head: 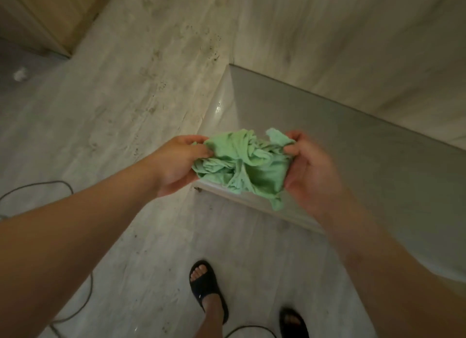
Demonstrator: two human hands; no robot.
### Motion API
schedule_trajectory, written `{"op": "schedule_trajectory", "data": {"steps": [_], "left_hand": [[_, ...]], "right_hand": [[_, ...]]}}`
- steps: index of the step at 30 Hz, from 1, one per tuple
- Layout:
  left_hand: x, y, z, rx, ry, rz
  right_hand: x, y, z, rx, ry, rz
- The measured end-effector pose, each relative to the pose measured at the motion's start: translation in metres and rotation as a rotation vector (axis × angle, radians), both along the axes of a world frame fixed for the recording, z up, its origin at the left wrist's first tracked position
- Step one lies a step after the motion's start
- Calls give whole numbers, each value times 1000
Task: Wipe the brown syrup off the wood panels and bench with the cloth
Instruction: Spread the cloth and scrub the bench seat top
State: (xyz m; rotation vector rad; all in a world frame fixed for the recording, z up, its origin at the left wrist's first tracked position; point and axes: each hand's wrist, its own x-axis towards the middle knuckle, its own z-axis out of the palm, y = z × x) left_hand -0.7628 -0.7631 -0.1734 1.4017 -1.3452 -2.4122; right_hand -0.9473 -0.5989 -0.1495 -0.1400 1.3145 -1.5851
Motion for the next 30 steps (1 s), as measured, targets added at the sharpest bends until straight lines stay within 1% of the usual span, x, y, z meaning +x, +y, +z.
{"op": "schedule_trajectory", "data": {"steps": [2, 4, 7, 11, 13, 16, 18, 20, 21, 23, 24, 26, 27, 28, 29, 30], "left_hand": [[1, -12, -12, -113, -125, -33], [2, -23, -23, -189, -195, -12], [4, -36, -36, -233, -215, 122], [2, -42, -42, -269, -234, 135], [-1, -43, -37, -213, -221, 73], [-4, -46, -29, -107, -208, -193], [-3, -46, -26, -48, -213, -306], [-4, -44, -28, -117, -270, -330], [-6, -43, -31, -198, -306, -294], [-11, -45, -42, -313, -336, -108], [-14, -46, -48, -305, -327, 25], [-18, -52, -60, -213, -316, 232], [-19, -55, -67, -165, -317, 268], [-19, -58, -74, -128, -326, 275], [-18, -61, -77, -103, -351, 233], [-18, -65, -80, -87, -379, 151]], "right_hand": [[-5, -11, -10, 114, 108, -130], [-12, -18, -16, 192, 196, -226], [-23, -19, -31, 238, 191, -311], [-30, -23, -46, 243, 141, -268], [-35, -23, -51, 280, 181, -264], [-44, -24, -62, 360, 292, -235], [-48, -26, -70, 430, 360, -217], [-50, -30, -74, 492, 402, -241], [-50, -32, -78, 514, 417, -265], [-47, -35, -82, 541, 420, -301], [-47, -36, -86, 543, 385, -305], [-43, -39, -93, 497, 204, -293], [-40, -38, -101, 487, 107, -277], [-34, -38, -99, 504, 73, -232], [-28, -37, -101, 540, 108, -185], [-22, -35, -107, 580, 188, -133]]}}
